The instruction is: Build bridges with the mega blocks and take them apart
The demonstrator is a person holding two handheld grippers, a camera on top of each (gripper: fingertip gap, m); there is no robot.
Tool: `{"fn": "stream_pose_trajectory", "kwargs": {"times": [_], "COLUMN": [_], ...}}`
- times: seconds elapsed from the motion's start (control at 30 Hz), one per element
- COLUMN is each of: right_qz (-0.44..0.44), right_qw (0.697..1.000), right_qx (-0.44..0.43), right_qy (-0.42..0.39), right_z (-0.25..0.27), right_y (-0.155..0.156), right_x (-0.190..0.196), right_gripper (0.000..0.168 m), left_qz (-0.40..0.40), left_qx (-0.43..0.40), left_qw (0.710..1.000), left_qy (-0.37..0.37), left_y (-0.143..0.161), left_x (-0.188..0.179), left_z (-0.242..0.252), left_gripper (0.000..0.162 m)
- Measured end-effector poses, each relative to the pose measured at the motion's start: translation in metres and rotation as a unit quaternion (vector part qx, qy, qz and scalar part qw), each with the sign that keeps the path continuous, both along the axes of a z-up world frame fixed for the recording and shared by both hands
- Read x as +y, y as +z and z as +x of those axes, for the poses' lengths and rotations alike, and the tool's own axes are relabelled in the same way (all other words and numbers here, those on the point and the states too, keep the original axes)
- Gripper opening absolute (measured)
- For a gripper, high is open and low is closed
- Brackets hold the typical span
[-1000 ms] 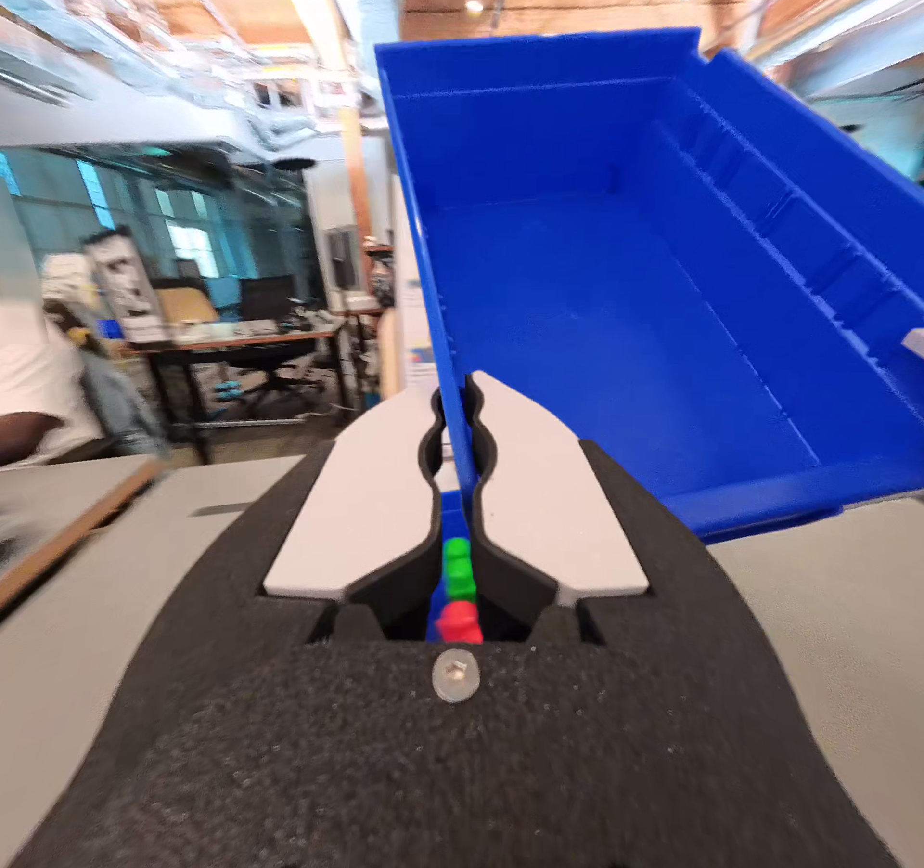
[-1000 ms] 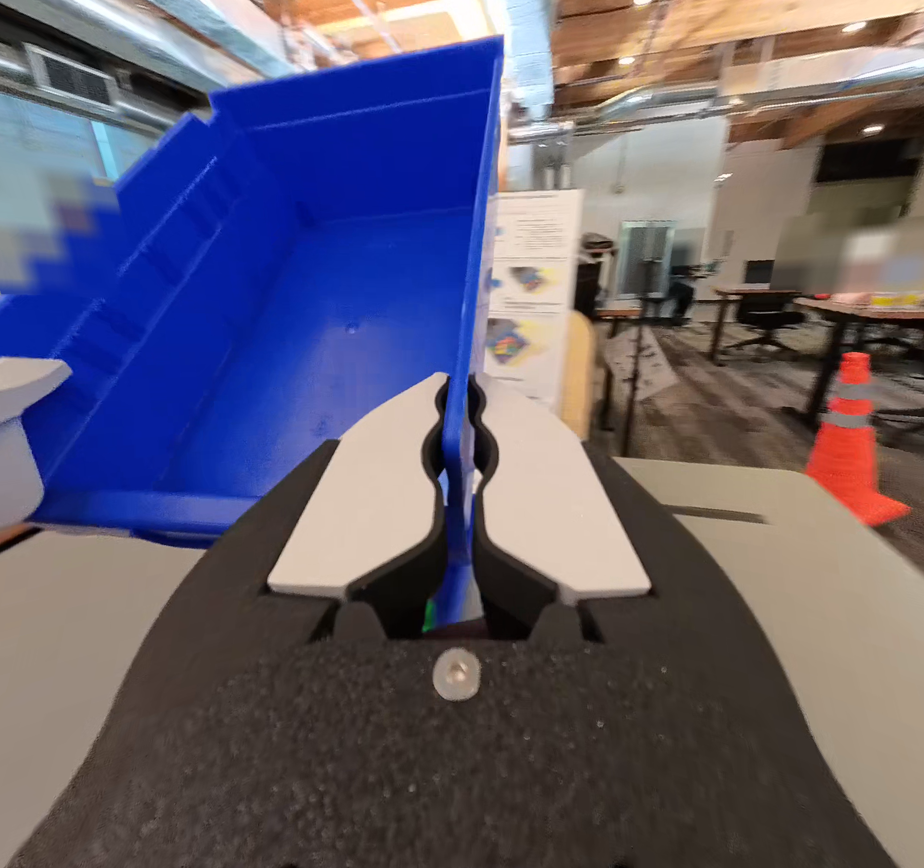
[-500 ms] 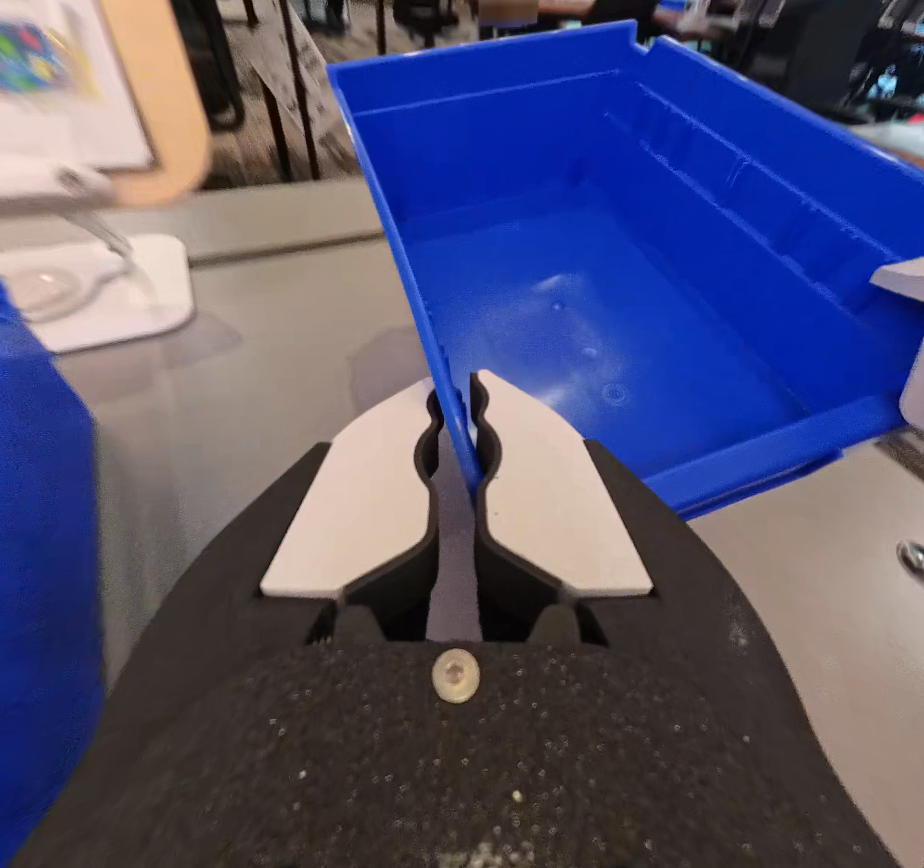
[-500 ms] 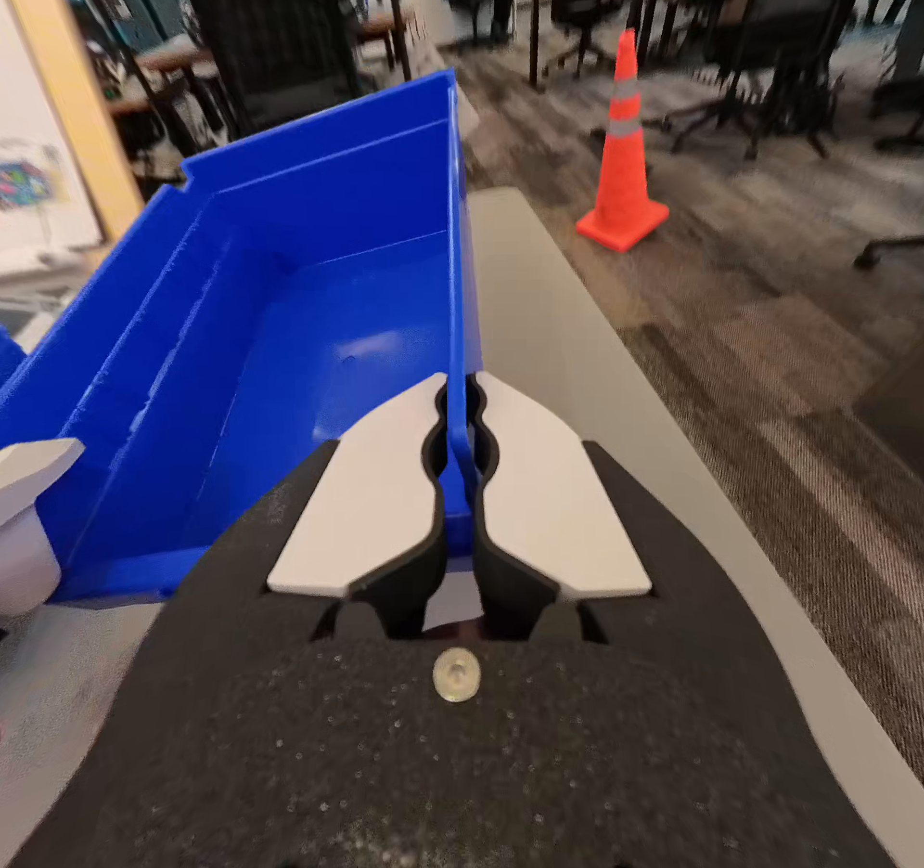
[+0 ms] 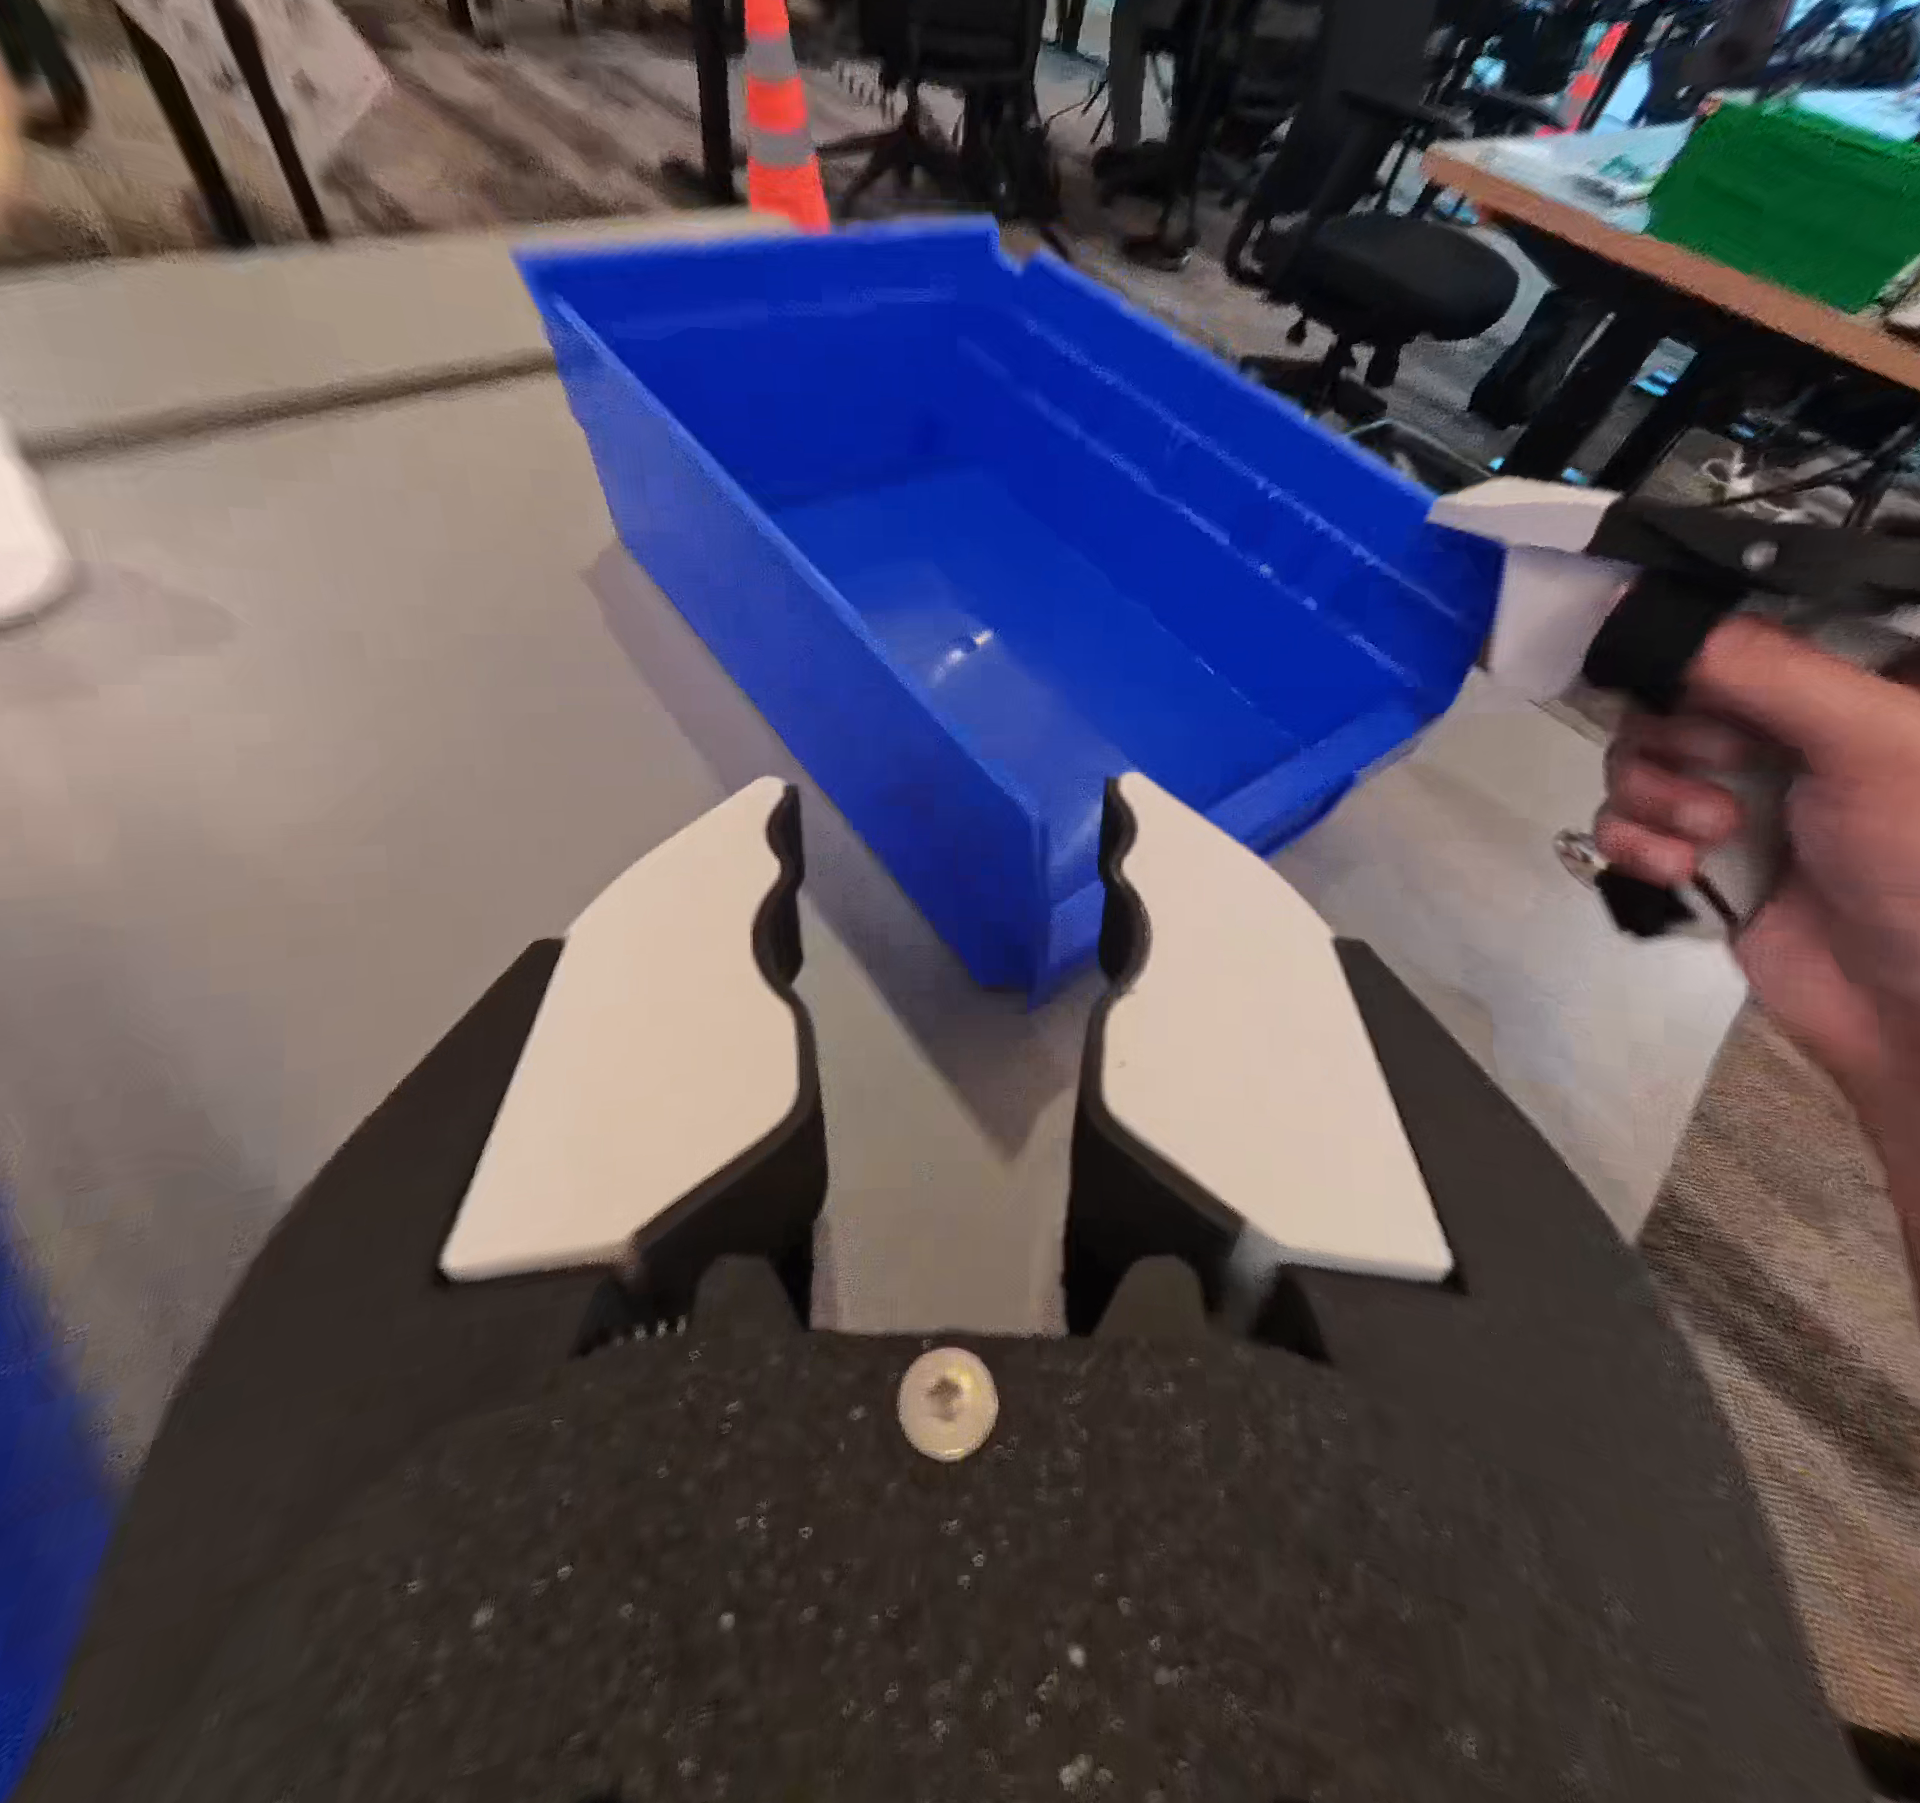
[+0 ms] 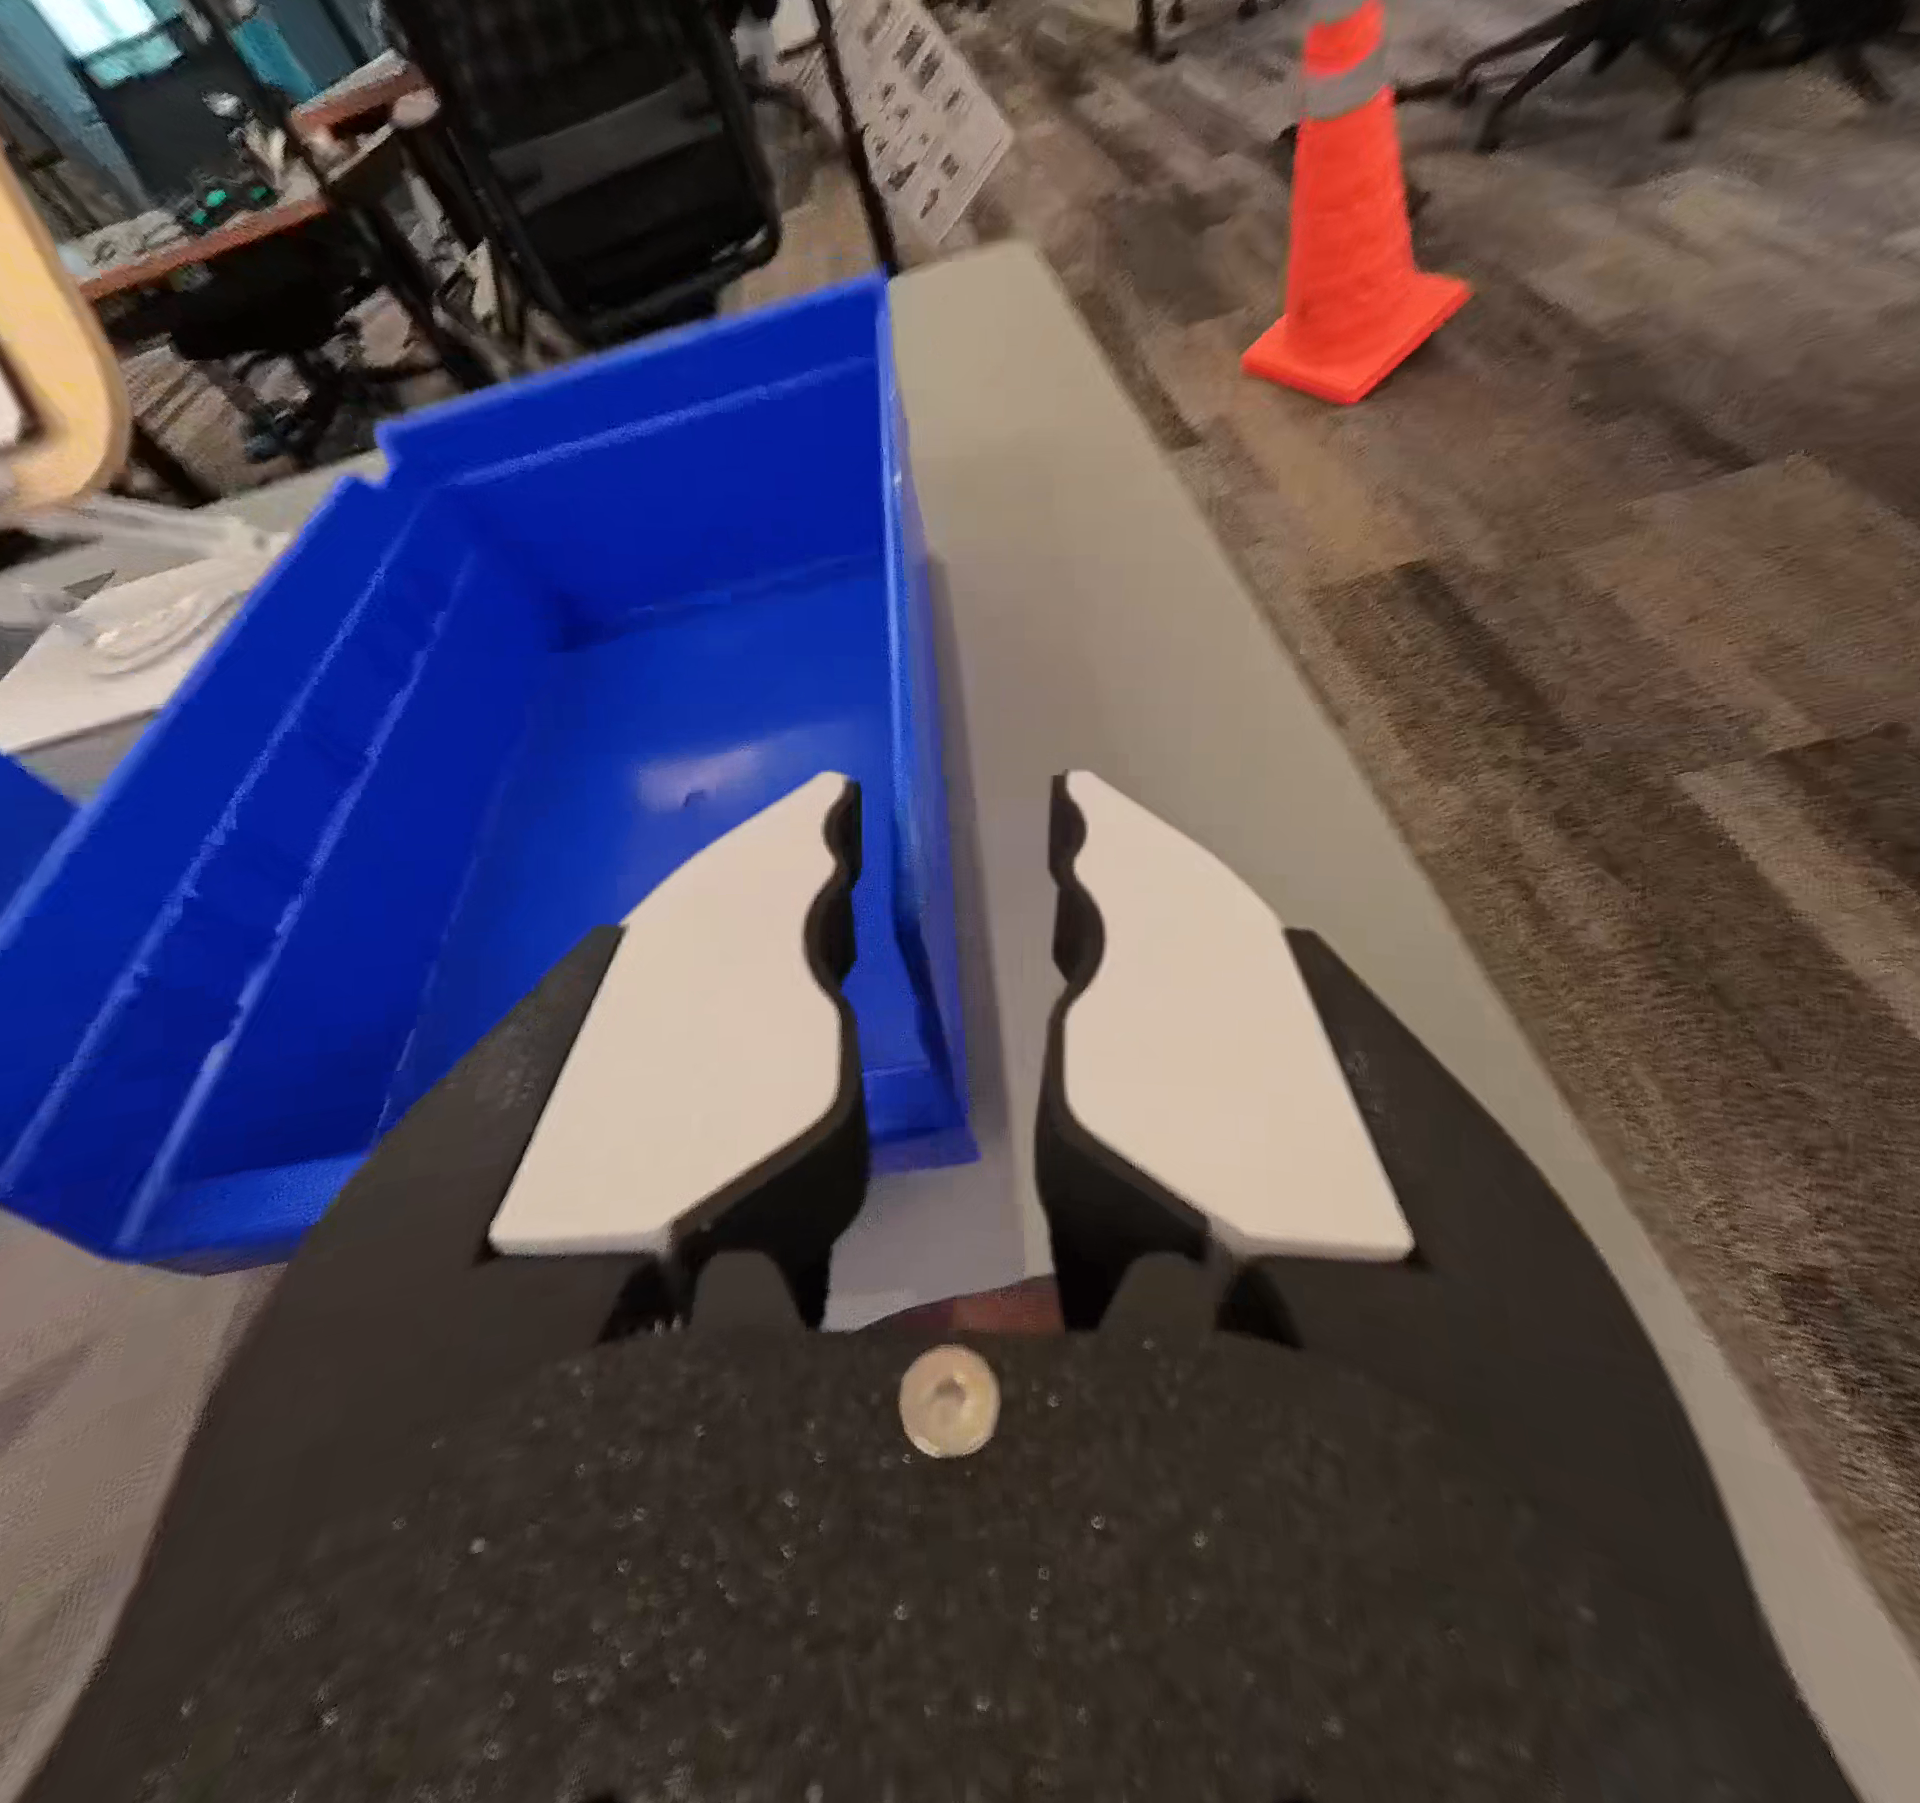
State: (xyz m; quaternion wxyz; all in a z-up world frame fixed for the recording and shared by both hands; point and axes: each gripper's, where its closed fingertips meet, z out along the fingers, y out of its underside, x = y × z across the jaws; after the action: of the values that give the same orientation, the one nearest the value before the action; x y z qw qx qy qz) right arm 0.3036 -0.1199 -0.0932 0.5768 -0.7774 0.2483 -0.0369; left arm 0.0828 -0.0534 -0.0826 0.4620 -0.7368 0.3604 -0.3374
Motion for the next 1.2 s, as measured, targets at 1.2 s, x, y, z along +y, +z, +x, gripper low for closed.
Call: {"fn": "stream_pose_trajectory", "kwargs": {"times": [1.2], "right_qz": [0.04], "right_qw": [0.979], "right_qx": [-0.077], "right_qy": [0.184], "right_z": [-0.529], "right_y": [0.02], "right_x": [0.163], "right_gripper": [0.004], "left_qz": [0.061], "left_qx": [0.068], "left_qw": [0.934], "left_qy": [0.344], "left_y": [0.003], "left_x": [0.136], "left_z": [-0.488], "left_gripper": [0.001]}}
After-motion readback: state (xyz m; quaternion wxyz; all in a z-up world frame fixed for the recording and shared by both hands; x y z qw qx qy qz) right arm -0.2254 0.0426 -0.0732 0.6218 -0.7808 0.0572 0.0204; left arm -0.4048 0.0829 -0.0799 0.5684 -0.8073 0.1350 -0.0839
